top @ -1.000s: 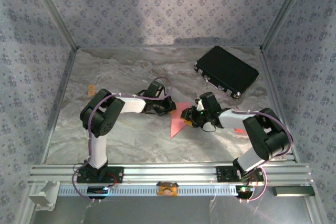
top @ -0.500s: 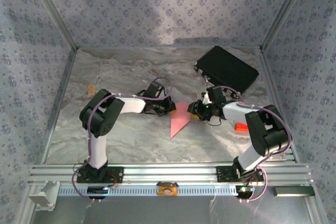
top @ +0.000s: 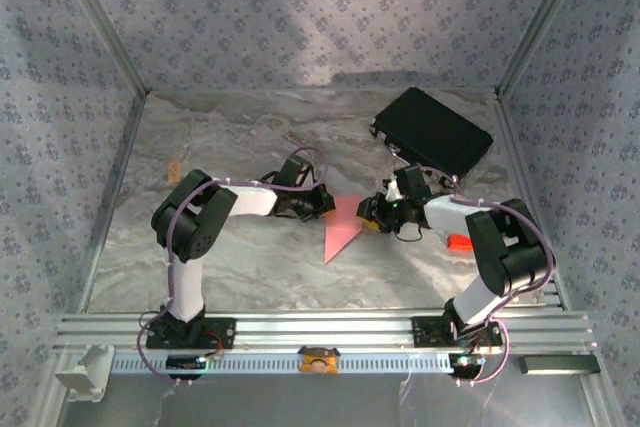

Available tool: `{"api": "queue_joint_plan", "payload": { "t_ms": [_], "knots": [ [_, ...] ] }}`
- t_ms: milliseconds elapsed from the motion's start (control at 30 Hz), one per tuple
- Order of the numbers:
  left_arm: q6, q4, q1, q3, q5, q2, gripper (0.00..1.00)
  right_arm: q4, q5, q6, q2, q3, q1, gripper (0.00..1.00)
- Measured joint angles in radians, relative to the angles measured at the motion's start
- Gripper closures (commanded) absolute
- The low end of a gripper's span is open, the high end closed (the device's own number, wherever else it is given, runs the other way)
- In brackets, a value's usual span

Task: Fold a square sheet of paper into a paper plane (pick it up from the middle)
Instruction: Fold the wing for the fifth time at the center of the table.

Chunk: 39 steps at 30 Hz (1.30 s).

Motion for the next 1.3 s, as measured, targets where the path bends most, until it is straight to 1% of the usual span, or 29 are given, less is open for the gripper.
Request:
{"api": "queue_joint_plan", "payload": {
  "t_ms": [200,467,700,1000,1300],
  "knots": [
    [0.000,0.000,0.000,0.000,0.000,0.000,0.93,0.018,-0.034,0.003,0.035,-0.005,-0.003,0.61],
    [0.000,0.002,0.000,0.000,0.000,0.000,0.93,0.108,-0.092,0.022,0.042,-0.019,-0.013,0.62],
    [0.000,0.002,0.000,0.000,0.000,0.000,0.93,0.198,-0.166,0.020,0.081,-0.020,-0.051,0.62],
    [0.000,0.002,0.000,0.000,0.000,0.000,0.93,0.236,-0.217,0.013,0.117,-0.019,-0.055,0.63],
    [0.000,0.002,0.000,0.000,0.000,0.000,0.93,0.257,-0.267,-0.014,0.149,-0.016,-0.059,0.66]
  ]
}}
